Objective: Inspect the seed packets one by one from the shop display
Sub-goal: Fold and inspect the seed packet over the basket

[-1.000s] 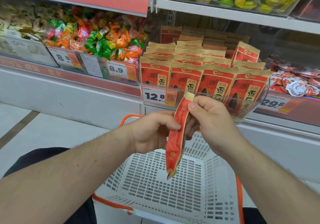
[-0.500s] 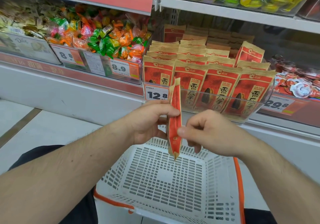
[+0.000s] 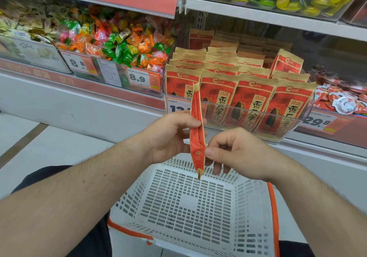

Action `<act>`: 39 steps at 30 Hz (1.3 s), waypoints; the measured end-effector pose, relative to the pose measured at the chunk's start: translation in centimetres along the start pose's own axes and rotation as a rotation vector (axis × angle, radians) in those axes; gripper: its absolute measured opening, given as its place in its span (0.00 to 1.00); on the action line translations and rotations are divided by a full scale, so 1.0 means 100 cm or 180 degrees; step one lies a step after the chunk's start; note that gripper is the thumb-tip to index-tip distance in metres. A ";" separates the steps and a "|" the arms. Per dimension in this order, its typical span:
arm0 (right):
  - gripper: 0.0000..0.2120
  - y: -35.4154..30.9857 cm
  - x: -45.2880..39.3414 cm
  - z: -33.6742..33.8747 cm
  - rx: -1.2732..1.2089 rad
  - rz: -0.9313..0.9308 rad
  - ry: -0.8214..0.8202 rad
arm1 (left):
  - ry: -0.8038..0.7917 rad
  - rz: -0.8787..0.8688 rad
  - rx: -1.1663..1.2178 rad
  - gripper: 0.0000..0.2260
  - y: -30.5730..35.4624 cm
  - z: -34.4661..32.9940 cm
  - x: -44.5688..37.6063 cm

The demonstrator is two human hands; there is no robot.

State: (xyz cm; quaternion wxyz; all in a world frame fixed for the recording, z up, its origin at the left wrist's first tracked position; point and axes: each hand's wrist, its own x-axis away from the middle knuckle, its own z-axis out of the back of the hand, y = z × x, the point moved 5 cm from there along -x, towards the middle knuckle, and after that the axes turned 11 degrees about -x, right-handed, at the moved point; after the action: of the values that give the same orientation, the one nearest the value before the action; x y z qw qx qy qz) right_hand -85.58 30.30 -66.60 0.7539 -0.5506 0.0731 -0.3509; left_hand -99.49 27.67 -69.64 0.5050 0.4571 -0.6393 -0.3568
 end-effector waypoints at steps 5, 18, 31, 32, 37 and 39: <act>0.18 0.021 -0.009 0.014 -0.0864 -0.0332 0.0756 | -0.0453 -0.0083 0.0510 0.21 -0.002 -0.013 0.003; 0.06 0.027 -0.016 0.016 -0.1559 -0.0032 0.1499 | 0.0393 -0.0302 -0.0528 0.16 0.000 0.004 0.000; 0.03 0.008 -0.014 0.021 -0.1772 0.0237 0.1481 | 0.0675 -0.0619 -0.0792 0.10 0.042 0.005 -0.004; 0.03 0.007 -0.015 0.022 -0.1934 0.0201 0.1497 | 0.0619 -0.0553 -0.0988 0.10 0.050 0.004 -0.005; 0.03 -0.012 -0.019 0.034 -0.2637 0.0273 0.1675 | 0.1583 -0.1217 -0.1854 0.10 0.118 0.039 -0.019; 0.03 -0.025 -0.019 0.045 -0.2784 0.0477 0.1887 | 0.2349 -0.1680 -0.2261 0.07 0.143 0.062 -0.025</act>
State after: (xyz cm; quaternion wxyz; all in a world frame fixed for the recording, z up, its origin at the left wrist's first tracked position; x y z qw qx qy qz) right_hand -85.84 34.60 -63.14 0.4240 -0.6839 0.4615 -0.3735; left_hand -108.51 34.72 -58.74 0.7110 0.4978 -0.1260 -0.4805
